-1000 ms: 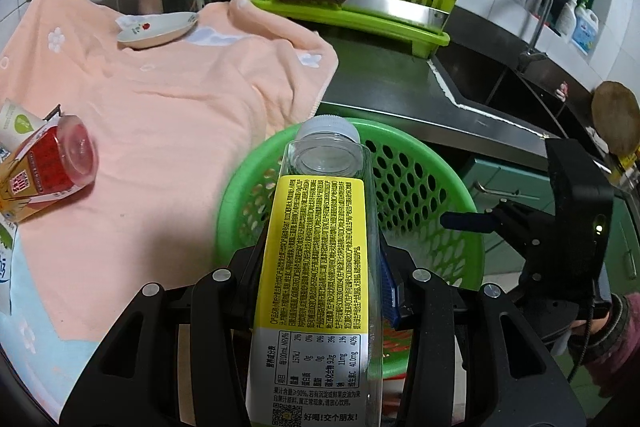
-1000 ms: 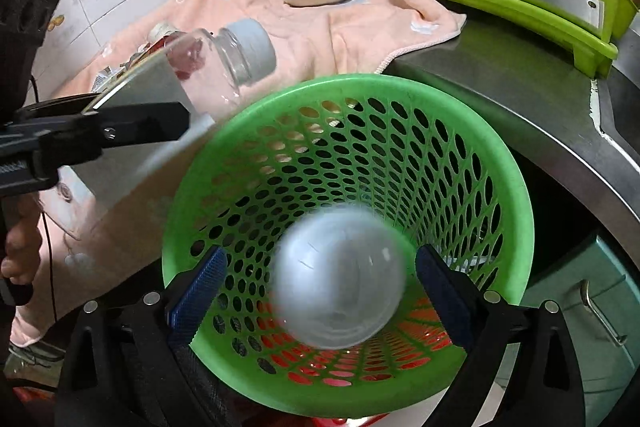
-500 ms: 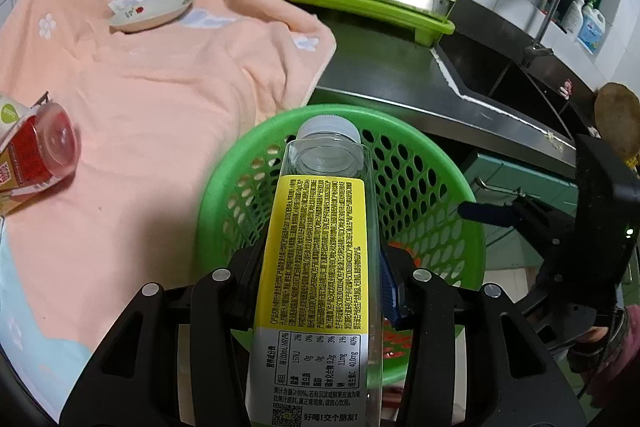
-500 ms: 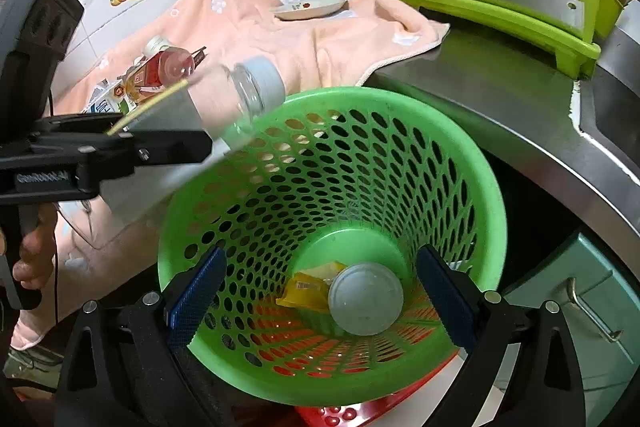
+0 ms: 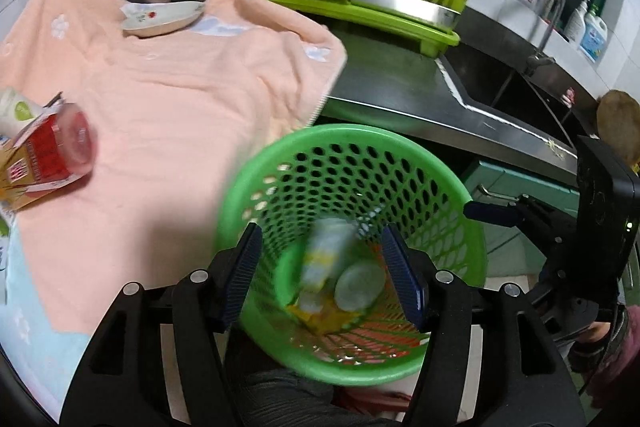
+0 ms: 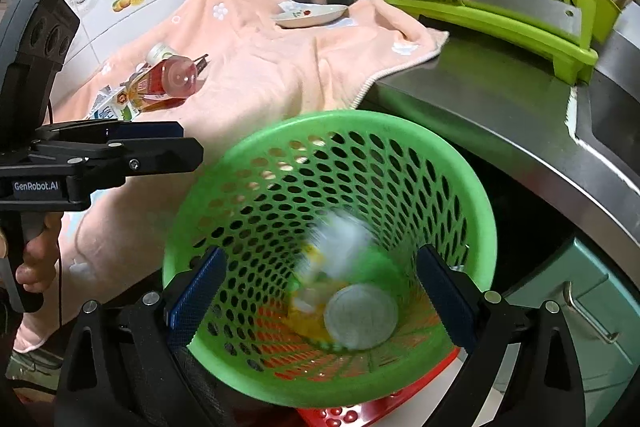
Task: Collect trash
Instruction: 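Move both grippers back over the towel toward the red-gold drink bottle, then grasp the red-gold drink bottle with the right gripper while the left gripper grasps a milk carton, then drop the bottle into the green basket with the right gripper while the left drops the carton, then move both grippers back over the towel toward the remaining trash, then grasp the blue-printed milk carton with the left gripper while the right gripper grasps the white paper cup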
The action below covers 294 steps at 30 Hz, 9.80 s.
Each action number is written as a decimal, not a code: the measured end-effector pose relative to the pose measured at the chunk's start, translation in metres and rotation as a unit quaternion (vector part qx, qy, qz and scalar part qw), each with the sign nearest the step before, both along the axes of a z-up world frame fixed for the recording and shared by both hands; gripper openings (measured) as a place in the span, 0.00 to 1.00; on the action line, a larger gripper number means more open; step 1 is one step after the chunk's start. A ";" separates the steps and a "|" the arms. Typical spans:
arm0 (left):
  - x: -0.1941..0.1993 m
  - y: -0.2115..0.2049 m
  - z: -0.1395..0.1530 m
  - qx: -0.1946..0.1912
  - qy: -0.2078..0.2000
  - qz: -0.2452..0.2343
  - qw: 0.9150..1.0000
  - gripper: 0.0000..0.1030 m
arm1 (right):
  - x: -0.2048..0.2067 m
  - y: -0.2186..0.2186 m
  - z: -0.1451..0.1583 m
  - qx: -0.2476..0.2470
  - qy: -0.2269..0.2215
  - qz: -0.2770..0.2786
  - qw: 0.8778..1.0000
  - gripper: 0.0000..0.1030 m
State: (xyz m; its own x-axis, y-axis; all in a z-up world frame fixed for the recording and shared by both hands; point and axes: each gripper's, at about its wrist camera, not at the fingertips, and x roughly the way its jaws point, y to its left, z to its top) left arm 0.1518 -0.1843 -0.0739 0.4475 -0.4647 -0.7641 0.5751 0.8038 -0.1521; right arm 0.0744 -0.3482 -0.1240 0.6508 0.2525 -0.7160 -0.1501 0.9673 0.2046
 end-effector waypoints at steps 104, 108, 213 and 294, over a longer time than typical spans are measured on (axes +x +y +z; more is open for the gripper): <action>0.118 0.244 0.016 0.064 -0.021 0.221 0.973 0.42 | 0.229 0.259 0.035 -0.136 0.055 0.347 0.926 0.77; 0.116 0.245 0.017 0.060 -0.020 0.222 0.973 0.42 | 0.229 0.266 0.034 -0.142 0.053 0.348 0.925 0.77; 0.023 0.077 0.025 0.004 -0.005 0.088 0.996 0.64 | 0.067 0.037 0.039 -0.024 0.009 0.074 0.997 0.82; 0.124 0.345 0.018 0.104 -0.054 0.161 0.980 0.92 | 0.333 0.354 0.066 -0.101 -0.062 0.276 0.954 0.57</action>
